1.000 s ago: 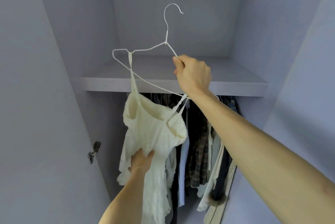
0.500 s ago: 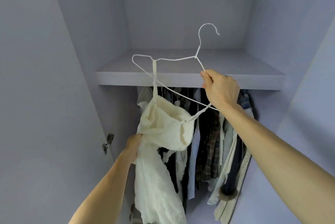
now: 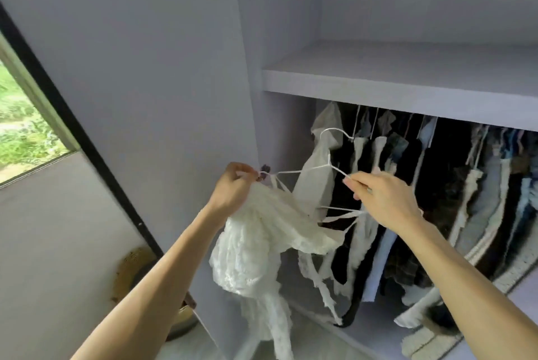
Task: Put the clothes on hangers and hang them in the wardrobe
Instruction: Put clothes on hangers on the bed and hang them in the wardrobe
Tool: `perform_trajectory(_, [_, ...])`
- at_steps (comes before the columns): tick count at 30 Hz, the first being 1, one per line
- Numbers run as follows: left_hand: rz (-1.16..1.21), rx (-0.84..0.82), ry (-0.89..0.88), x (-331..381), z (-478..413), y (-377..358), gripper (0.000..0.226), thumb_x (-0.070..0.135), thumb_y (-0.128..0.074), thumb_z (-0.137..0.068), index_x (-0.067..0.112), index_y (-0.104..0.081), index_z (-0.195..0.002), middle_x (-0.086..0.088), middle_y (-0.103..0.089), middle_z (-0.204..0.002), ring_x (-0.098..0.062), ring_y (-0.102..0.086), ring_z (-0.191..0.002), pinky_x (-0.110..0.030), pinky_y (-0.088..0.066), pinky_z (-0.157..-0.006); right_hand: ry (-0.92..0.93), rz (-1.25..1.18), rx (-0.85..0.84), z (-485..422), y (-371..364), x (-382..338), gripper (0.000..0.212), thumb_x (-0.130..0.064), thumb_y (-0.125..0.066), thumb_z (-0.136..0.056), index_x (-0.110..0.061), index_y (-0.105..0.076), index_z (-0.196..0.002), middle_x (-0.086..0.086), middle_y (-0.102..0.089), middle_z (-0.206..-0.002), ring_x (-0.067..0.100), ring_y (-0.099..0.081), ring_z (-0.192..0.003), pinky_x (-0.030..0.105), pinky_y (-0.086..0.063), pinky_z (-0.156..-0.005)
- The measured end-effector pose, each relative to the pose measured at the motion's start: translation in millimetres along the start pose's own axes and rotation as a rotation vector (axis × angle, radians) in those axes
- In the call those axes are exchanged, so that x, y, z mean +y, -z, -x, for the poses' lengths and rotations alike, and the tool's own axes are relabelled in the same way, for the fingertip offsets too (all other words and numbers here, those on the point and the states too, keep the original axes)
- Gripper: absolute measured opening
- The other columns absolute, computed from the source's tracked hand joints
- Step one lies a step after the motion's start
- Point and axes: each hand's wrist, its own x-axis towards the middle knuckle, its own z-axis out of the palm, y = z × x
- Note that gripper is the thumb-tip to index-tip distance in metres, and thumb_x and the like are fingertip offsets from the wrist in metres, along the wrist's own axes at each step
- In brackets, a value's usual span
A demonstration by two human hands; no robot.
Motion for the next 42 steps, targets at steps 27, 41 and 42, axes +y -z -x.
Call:
perform_trajectory(27, [0.109,1.174,0.316,-134,455,244,0.021,0.021,-0.065,-0.093,0.026,-0.060,-0.112,0.004,-0.057,-0.073,-0.008,-0.056,-0.068,-0.026,-0.045,-0.075,0.959,-0.641,-0.391,140,-123,-442,0.025,-0.047,-0.057,-0.095,-0.026,-0.068,-0.103,-0.015,-0.067,-0.085,0.021,-0.052,-0.093,0.030,-0.037,-0.069])
perform_trajectory(41, [0.301,1.557,0.560,-210,492,239,0.008,0.020,-0.060,-0.091,0.023,-0.053,-0.094,0.005,-0.060,-0.081,-0.016,-0.057,-0.077,-0.032,-0.048,-0.078,1.062,-0.751,-0.549,253,-144,-579,0.022,-0.047,-0.055,-0.097,-0.028,-0.066,-0.100,-0.008,-0.072,-0.096,0.023,-0.049,-0.098,0.036,-0.045,-0.073])
perform_trajectory(42, [0.333,1.589,0.577,-212,488,242,0.009,0.021,-0.058,-0.092,0.021,-0.050,-0.095,0.006,-0.058,-0.081,-0.017,-0.057,-0.078,-0.029,-0.046,-0.073,1.069,-0.751,-0.556,254,-146,-582,0.022,-0.047,-0.055,-0.097,-0.028,-0.066,-0.100,-0.008,-0.072,-0.097,0.023,-0.048,-0.098,0.036,-0.045,-0.073])
